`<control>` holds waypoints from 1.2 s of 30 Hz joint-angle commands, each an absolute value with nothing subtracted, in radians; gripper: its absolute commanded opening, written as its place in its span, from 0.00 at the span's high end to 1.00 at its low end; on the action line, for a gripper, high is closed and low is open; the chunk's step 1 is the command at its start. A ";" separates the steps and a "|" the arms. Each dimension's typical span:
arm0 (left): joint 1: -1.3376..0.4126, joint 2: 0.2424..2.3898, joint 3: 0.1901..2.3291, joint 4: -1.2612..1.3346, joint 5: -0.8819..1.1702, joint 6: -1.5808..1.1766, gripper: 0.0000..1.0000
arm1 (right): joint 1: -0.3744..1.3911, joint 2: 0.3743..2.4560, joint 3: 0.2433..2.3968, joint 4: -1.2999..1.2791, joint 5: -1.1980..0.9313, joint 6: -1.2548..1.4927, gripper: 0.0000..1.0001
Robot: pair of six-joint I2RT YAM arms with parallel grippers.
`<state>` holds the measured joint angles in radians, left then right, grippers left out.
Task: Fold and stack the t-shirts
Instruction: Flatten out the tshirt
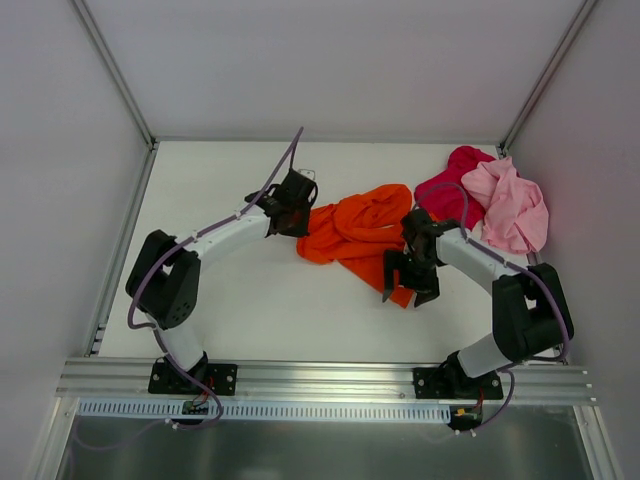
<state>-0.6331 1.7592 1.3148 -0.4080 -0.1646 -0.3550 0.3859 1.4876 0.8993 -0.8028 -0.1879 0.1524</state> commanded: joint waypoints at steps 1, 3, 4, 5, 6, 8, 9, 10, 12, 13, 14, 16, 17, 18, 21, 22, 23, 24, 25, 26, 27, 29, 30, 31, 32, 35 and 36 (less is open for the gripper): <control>-0.627 1.694 1.301 -0.433 -0.202 -0.344 1.00 | 0.391 1.528 0.968 -0.801 -0.138 0.135 0.13; -0.627 1.684 1.302 -0.439 -0.207 -0.342 1.00 | 0.393 1.546 0.995 -0.813 -0.121 0.121 0.13; -0.627 1.681 1.302 -0.442 -0.207 -0.341 1.00 | 0.391 1.549 1.003 -0.818 -0.114 0.118 0.13; -0.627 1.678 1.304 -0.445 -0.212 -0.341 1.00 | 0.391 1.549 1.008 -0.821 -0.109 0.115 0.13; -0.629 1.675 1.302 -0.448 -0.213 -0.339 1.00 | 0.391 1.554 1.012 -0.828 -0.101 0.117 0.13; -0.627 1.666 1.299 -0.449 -0.213 -0.334 1.00 | 0.393 1.559 1.014 -0.822 -0.078 0.115 0.14; -0.627 1.661 1.301 -0.452 -0.213 -0.334 1.00 | 0.391 1.566 1.012 -0.822 -0.068 0.118 0.16; -0.627 1.658 1.299 -0.454 -0.213 -0.334 1.00 | 0.391 1.571 1.008 -0.819 -0.051 0.121 0.16; -0.627 1.654 1.299 -0.457 -0.213 -0.333 1.00 | 0.391 1.585 1.006 -0.818 -0.045 0.130 0.18; -0.627 1.649 1.299 -0.459 -0.213 -0.331 1.00 | 0.391 1.601 1.006 -0.818 -0.037 0.132 0.18; -0.627 1.646 1.299 -0.462 -0.213 -0.330 1.00 | 0.391 1.608 1.006 -0.821 -0.032 0.135 0.18; -0.626 1.640 1.299 -0.465 -0.215 -0.328 1.00 | 0.391 1.629 1.005 -0.833 -0.020 0.144 0.19; -0.627 1.637 1.298 -0.466 -0.216 -0.327 1.00 | 0.393 1.634 1.005 -0.839 -0.020 0.146 0.19; -0.624 1.634 1.299 -0.466 -0.216 -0.325 1.00 | 0.394 1.638 1.002 -0.836 -0.024 0.146 0.19; -0.621 1.625 1.301 -0.466 -0.215 -0.324 1.00 | 0.393 1.652 0.994 -0.830 -0.037 0.150 0.21; -0.620 1.624 1.301 -0.469 -0.215 -0.324 1.00 | 0.393 1.657 0.994 -0.830 -0.035 0.152 0.22; -0.621 1.623 1.301 -0.469 -0.215 -0.324 1.00 | 0.393 1.667 0.994 -0.827 -0.040 0.155 0.25; -0.620 1.618 1.302 -0.471 -0.215 -0.324 1.00 | 0.393 1.675 0.993 -0.827 -0.044 0.155 0.28; -0.618 1.618 1.302 -0.472 -0.216 -0.322 1.00 | 0.393 1.680 0.994 -0.828 -0.048 0.158 0.33; -0.617 1.618 1.302 -0.474 -0.218 -0.322 1.00 | 0.393 1.690 0.994 -0.827 -0.051 0.158 0.37; -0.617 1.614 1.301 -0.474 -0.218 -0.322 1.00 | 0.393 1.692 0.993 -0.824 -0.055 0.160 0.48; -0.614 1.605 1.296 -0.474 -0.221 -0.321 1.00 | 0.393 1.700 0.989 -0.821 -0.061 0.161 0.62; -0.612 1.602 1.293 -0.474 -0.221 -0.321 1.00 | 0.393 1.703 0.989 -0.821 -0.063 0.161 0.67; -0.612 1.600 1.292 -0.474 -0.222 -0.321 1.00 | 0.394 1.703 0.991 -0.822 -0.063 0.161 0.73; -0.609 1.597 1.290 -0.474 -0.221 -0.321 1.00 | 0.393 1.706 0.992 -0.824 -0.064 0.163 0.87; -0.606 1.589 1.278 -0.476 -0.222 -0.324 1.00 | 0.394 1.707 1.002 -0.831 -0.066 0.157 0.99; -0.604 1.582 1.273 -0.474 -0.224 -0.324 1.00 | 0.397 1.704 1.006 -0.830 -0.069 0.153 0.99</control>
<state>-0.6178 1.6417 1.2888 -0.4652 -0.1944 -0.3466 0.3882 1.7012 0.9840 -0.8070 -0.0654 0.1532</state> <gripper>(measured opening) 0.014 0.030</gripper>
